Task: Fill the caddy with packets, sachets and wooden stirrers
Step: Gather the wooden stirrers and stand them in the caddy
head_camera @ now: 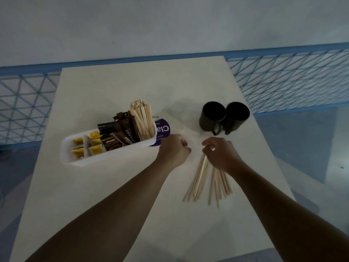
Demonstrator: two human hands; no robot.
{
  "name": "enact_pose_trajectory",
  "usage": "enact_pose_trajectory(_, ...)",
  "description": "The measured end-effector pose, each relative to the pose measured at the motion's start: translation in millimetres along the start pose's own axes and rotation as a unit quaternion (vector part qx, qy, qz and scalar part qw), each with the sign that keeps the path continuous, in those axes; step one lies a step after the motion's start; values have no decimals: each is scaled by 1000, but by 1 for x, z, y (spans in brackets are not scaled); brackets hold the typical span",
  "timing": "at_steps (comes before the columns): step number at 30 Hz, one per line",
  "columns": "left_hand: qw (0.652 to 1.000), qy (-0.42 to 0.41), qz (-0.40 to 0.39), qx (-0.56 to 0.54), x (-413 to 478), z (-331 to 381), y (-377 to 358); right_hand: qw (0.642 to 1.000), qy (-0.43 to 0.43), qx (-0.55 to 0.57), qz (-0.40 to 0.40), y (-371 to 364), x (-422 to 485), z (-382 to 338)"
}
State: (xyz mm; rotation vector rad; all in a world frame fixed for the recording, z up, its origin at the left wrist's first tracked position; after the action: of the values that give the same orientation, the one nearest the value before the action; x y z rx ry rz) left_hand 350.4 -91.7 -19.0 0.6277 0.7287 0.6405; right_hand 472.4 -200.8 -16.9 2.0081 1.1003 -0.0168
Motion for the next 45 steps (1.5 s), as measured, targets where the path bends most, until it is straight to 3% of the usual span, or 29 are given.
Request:
enact_pose_trajectory(5,997,6,-52,61,-12,7,-37,998,-55,-11,25,13,-16,41)
enact_pose_trajectory(10,994,30,-44,100,-27,11,-72,992,-110,-34,52,11,-25,69)
enact_pose_trajectory(19,989,67,39,127,-38,17,-100,989,-106,-79,67,-9,-30,76)
enact_pose_trajectory(25,984,47,60,161,-37,17,-101,990,-113,-57,56,-10,-24,78)
enact_pose_trajectory(45,979,8,13,204,-34,12,-90,996,-84,1,30,-2,-19,77)
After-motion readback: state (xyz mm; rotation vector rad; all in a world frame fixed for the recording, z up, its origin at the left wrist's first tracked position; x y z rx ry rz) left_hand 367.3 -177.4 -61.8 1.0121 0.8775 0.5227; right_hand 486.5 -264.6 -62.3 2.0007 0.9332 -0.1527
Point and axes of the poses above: each hand's wrist, its own x-axis towards the middle knuckle, its own y-axis out of the back of the hand, z = x × y, the point moved 1 cm from there along x, towards the middle knuckle, and after that the axes turned 10 degrees about x, right-handed, at the moved point
